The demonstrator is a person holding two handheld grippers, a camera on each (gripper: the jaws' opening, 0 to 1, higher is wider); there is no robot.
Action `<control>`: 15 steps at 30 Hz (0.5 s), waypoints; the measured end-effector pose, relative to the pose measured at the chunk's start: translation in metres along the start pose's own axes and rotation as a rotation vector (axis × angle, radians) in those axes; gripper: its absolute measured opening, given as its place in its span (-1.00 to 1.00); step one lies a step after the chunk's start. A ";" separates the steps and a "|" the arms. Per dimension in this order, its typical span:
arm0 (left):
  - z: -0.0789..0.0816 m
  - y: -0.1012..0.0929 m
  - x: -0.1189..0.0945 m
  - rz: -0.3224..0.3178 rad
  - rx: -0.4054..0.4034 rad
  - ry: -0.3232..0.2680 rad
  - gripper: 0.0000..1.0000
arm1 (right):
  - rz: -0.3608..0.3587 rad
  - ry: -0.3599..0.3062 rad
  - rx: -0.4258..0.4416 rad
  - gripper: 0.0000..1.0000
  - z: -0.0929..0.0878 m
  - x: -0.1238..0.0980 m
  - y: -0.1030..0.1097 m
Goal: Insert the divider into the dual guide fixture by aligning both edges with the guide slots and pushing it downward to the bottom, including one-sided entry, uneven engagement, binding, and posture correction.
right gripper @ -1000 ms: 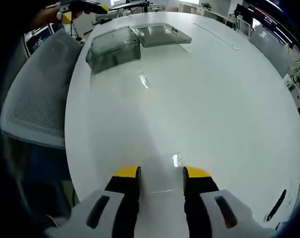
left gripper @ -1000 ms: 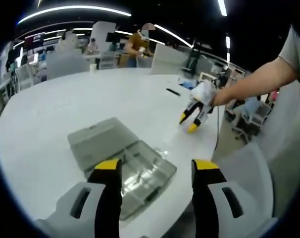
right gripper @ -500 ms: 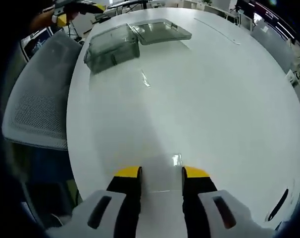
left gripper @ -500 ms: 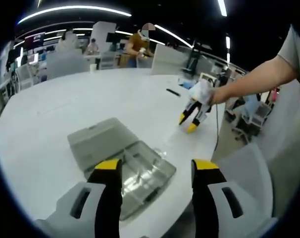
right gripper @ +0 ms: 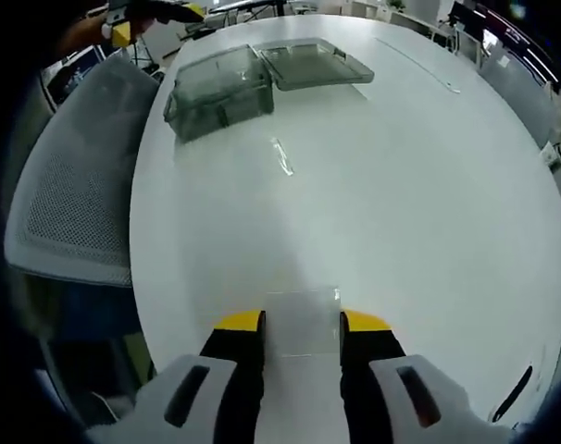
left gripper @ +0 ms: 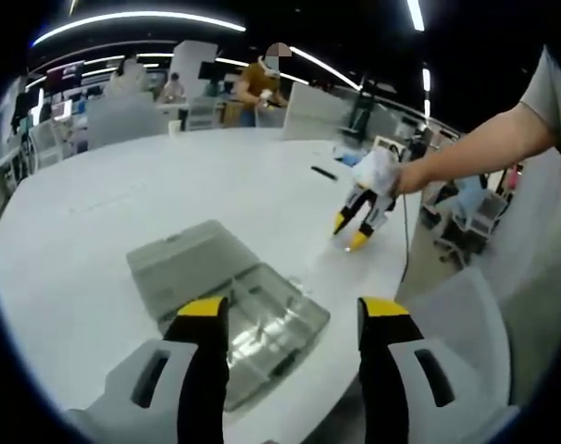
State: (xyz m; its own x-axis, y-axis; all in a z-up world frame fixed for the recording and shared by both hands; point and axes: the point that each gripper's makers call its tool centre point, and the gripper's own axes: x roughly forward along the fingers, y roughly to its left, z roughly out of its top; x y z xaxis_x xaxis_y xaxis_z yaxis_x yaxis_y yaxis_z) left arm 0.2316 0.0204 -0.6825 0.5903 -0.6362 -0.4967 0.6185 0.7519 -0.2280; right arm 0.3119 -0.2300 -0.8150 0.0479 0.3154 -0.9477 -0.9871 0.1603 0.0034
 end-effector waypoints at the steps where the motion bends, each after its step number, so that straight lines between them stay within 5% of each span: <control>1: 0.000 0.000 0.000 -0.001 0.001 0.000 0.10 | 0.002 -0.002 0.005 -0.46 0.000 0.000 0.000; 15: 0.002 -0.004 0.005 -0.018 0.001 0.003 0.08 | -0.015 -0.048 -0.053 -0.47 0.039 -0.008 0.009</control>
State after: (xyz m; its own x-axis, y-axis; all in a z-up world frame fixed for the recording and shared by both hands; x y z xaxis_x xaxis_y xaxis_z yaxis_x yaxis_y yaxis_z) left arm 0.2328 0.0139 -0.6828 0.5773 -0.6493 -0.4952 0.6296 0.7401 -0.2364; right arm 0.3090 -0.1953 -0.7946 0.0685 0.3579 -0.9312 -0.9929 0.1157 -0.0286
